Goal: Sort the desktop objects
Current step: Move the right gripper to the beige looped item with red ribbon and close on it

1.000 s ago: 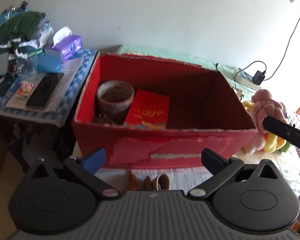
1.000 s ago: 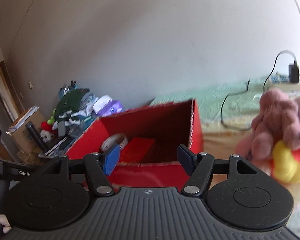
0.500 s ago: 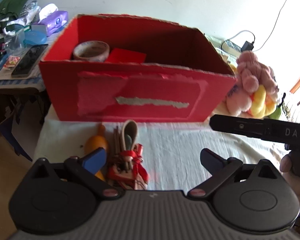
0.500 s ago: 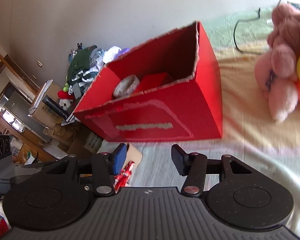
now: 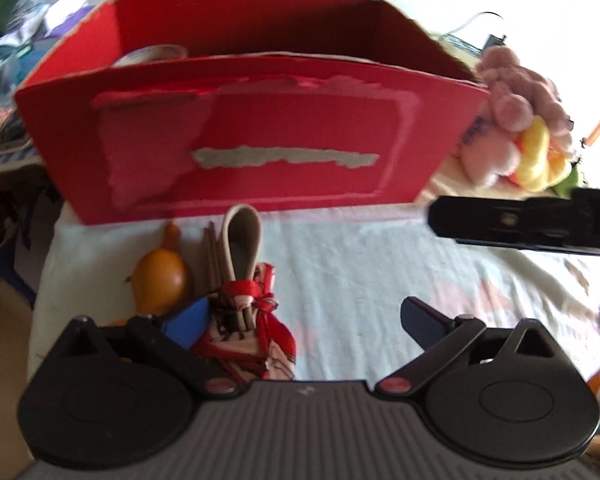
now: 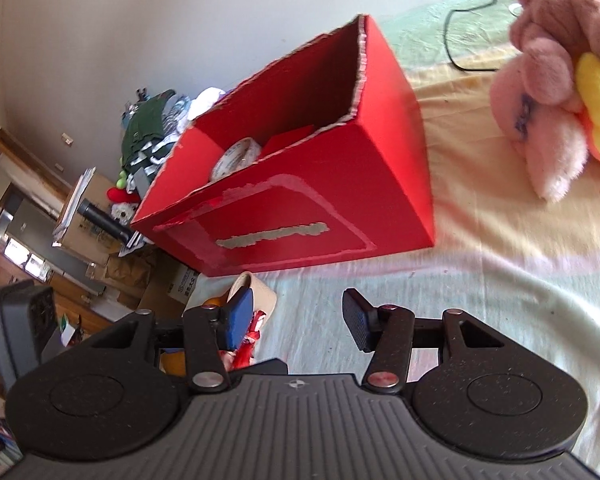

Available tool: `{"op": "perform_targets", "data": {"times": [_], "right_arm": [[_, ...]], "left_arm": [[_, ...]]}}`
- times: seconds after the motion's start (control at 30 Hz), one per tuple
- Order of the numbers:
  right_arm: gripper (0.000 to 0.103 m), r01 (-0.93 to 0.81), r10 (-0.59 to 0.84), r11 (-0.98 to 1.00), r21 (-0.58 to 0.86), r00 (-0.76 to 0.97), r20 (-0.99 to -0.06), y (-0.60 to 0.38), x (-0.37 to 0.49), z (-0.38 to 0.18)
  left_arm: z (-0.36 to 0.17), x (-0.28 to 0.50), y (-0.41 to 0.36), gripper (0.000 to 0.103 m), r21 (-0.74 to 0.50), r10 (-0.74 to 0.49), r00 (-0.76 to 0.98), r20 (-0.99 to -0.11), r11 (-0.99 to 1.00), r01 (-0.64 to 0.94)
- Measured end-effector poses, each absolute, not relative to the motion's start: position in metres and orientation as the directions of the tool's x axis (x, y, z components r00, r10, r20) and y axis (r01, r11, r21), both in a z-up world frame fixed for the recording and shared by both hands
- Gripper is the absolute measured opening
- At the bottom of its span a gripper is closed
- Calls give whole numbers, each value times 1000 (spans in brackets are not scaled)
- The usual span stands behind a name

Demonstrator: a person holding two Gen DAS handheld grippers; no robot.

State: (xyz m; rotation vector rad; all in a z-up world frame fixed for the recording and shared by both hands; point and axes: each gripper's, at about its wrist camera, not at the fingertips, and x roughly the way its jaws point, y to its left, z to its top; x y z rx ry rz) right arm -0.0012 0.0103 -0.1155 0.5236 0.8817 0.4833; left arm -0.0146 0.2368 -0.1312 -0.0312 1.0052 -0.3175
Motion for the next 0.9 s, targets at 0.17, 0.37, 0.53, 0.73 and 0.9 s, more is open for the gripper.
{"op": "perform_targets", "data": {"times": [0.17,0.37,0.53,0.73,0.9], "right_arm": [[54,-145,595,762,631,540,-595,7,1,-121],[54,-190,621,759,622,498,-606,23,4,-121],[54,-190,640,747,637,464,-613,32,6,-128],[54,-165,671,721,673,406,-620,42,16,-138],[54,-135,662,734,665,362,-657,54,26,-149]], "left_arm": [[-130,-17,221,101,-214,-368,456,-810,910,355],[-127,-23,211,99,-203,-401,421,-813,875,441],[-115,-28,229,99,-221,-419,438,-796,874,433],[-125,-21,241,98,-196,-361,438,-823,905,379],[-140,-15,235,94,-137,-300,428,-852,919,371]]}}
